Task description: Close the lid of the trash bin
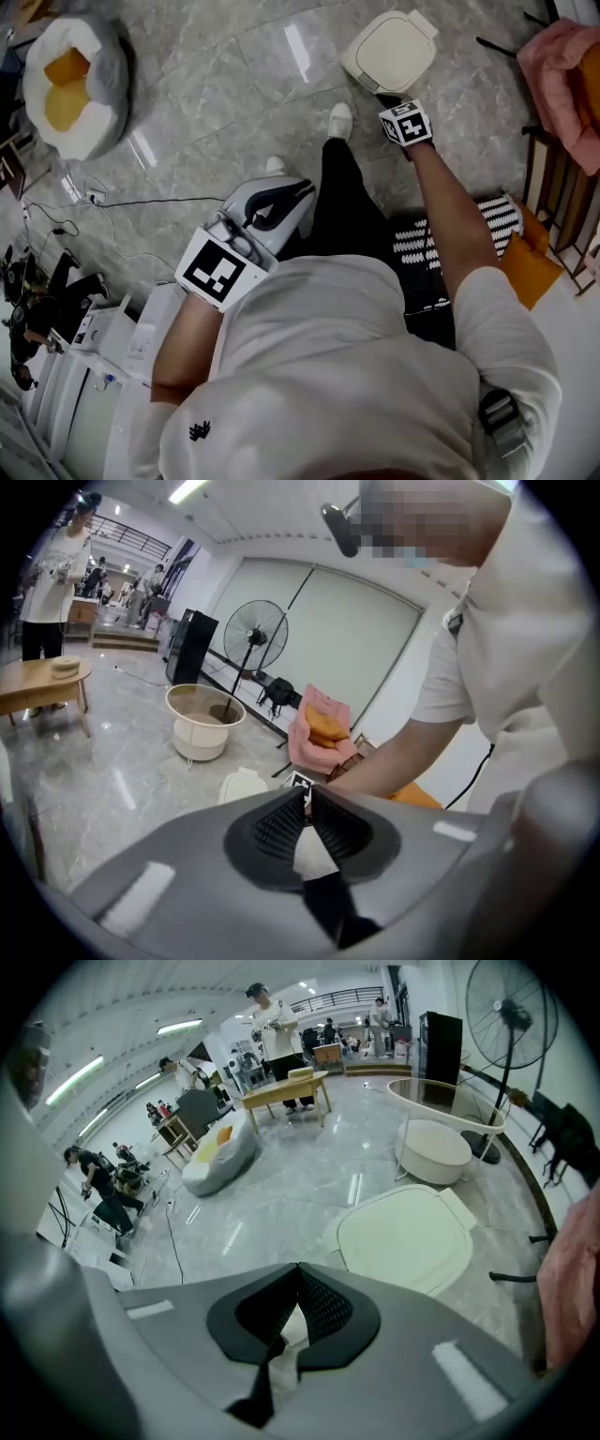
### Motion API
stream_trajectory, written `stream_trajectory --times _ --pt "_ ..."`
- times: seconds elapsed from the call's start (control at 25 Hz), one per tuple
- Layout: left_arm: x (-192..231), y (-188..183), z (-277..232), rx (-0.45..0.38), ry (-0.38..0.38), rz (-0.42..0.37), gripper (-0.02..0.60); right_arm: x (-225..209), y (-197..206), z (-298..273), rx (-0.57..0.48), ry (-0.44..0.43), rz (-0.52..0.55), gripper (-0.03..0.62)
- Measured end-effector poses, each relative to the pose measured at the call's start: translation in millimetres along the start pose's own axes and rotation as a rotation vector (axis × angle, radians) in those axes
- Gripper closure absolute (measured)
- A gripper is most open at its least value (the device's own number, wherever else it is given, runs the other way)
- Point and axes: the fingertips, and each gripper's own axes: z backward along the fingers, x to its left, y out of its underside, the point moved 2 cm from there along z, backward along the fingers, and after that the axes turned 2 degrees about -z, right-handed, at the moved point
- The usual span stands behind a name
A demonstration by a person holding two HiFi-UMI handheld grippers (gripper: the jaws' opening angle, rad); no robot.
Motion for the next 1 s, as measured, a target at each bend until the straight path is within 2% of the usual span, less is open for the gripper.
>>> stream_trajectory --times 0.28,0.44,0.64,0.8,1.0 --pt "-32 0 46 -0.041 0.069 -0.103 0.502 68 5 75 -0.138 0.026 -0.044 0.592" --pt "-49 5 68 -0.082 0.076 -0.201 0.503 112 3 124 -0.226 0.021 -0.034 0.594" --pt "-64 20 100 -0.095 0.070 -0.248 0.505 183 -1 188 -0.338 0.002 0.000 0.594" --pt "-69 22 123 -0.108 0.076 -0.280 0.506 232 -11 236 -0.443 -0.009 -0.013 0.594" --pt "-75 33 151 -0.115 0.053 -0.289 0.509 290 -17 290 -0.554 -0.021 -0.007 0.594"
